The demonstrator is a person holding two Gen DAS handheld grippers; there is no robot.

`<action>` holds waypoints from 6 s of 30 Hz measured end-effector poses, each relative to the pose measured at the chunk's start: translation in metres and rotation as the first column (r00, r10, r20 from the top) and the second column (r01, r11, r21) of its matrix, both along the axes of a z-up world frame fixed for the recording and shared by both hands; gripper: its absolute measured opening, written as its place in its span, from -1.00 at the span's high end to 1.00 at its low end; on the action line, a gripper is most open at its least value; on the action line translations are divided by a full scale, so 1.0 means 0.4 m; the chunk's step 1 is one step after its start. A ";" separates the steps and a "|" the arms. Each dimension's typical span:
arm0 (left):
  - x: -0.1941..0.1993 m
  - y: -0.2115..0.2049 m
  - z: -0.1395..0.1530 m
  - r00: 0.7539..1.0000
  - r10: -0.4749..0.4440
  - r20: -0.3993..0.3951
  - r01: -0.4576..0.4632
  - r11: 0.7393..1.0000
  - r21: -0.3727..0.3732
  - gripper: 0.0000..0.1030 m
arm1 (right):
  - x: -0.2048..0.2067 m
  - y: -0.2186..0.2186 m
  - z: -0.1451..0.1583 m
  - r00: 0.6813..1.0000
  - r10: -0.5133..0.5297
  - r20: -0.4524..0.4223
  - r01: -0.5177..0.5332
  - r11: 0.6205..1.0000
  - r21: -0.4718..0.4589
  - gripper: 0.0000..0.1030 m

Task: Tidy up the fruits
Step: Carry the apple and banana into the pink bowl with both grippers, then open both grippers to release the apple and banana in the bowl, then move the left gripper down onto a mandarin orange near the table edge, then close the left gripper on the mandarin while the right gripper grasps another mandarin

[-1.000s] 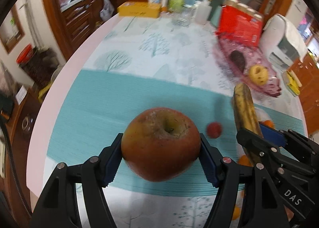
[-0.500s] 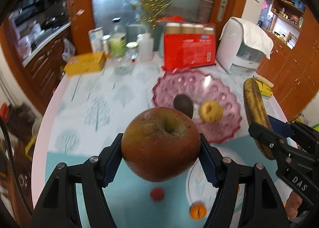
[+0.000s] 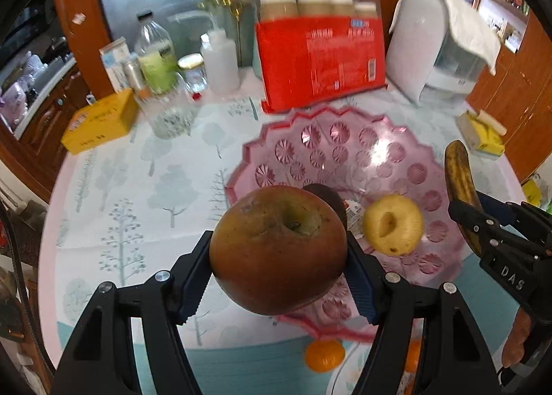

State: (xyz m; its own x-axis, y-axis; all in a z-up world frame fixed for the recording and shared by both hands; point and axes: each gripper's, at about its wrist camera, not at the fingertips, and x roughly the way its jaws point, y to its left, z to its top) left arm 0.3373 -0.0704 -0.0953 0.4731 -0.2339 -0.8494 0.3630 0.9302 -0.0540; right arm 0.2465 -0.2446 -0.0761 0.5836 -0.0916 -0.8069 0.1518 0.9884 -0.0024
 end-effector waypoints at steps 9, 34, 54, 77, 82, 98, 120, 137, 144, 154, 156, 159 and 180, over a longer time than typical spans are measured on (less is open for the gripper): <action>0.061 -0.056 -0.091 0.999 -0.036 -0.012 0.037 0.996 0.079 -0.35 | 0.047 0.042 -0.084 0.998 0.044 -0.046 -0.052 0.978 -0.202 0.35; -0.012 -0.032 -0.005 0.993 -0.079 0.084 0.074 0.995 0.068 -0.69 | -0.022 0.073 -0.006 0.995 0.059 0.075 -0.044 0.981 -0.188 -0.06; -0.141 0.071 0.076 0.998 -0.008 0.067 0.007 1.000 0.019 -0.73 | -0.145 0.113 0.069 0.992 0.075 0.100 -0.066 0.994 -0.087 -0.06; -0.382 0.102 0.162 0.994 0.005 0.114 -0.003 1.000 -0.017 -0.73 | -0.358 0.138 0.138 0.989 0.083 0.125 -0.080 0.997 -0.022 -0.06; -0.444 0.112 0.176 0.992 0.007 0.126 -0.003 0.999 -0.033 -0.73 | -0.412 0.132 0.143 0.989 0.078 0.129 -0.079 0.997 -0.001 -0.06; -0.641 0.155 0.019 0.999 0.036 -0.002 -0.036 0.999 -0.015 -0.74 | -0.568 0.146 0.012 0.992 0.121 0.036 -0.122 0.992 0.025 -0.06; -0.832 0.185 -0.221 0.969 0.007 -0.249 -0.007 1.000 0.000 -0.74 | -0.656 0.256 -0.169 0.932 0.344 -0.117 -0.326 0.934 0.148 -0.05; -0.873 0.149 -0.244 0.976 -0.032 -0.216 0.023 0.999 -0.046 -0.12 | -0.656 0.301 -0.208 0.903 0.409 -0.135 -0.381 0.905 0.189 0.04; -0.875 0.151 -0.242 0.977 -0.046 -0.210 0.030 0.996 -0.078 0.36 | -0.644 0.313 -0.233 0.892 0.423 -0.158 -0.388 0.897 0.210 0.20; -0.845 0.213 -0.245 0.975 0.048 -0.215 -0.063 0.996 -0.068 0.37 | -0.634 0.340 -0.250 0.876 0.454 -0.161 -0.416 0.882 0.222 0.29; -0.838 0.219 -0.246 0.975 0.058 -0.216 -0.074 0.995 -0.064 0.37 | -0.633 0.348 -0.251 0.873 0.462 -0.159 -0.425 0.878 0.218 0.34; -0.835 0.225 -0.243 0.974 0.064 -0.218 -0.079 0.995 -0.062 0.38 | -0.629 0.356 -0.251 0.871 0.466 -0.157 -0.432 0.878 0.207 0.36; -0.787 0.192 -0.098 0.990 0.002 -0.139 -0.004 1.000 -0.016 0.38 | -0.620 0.300 -0.098 0.915 0.403 -0.030 -0.389 0.899 0.203 0.39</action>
State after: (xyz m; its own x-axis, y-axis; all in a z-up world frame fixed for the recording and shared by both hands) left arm 0.0224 0.0063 -0.1346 0.3517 -0.2471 -0.9029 0.3481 0.9299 -0.1188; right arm -0.0015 -0.1246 -0.1154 0.4822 0.2931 -0.8256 -0.2461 0.9497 0.1935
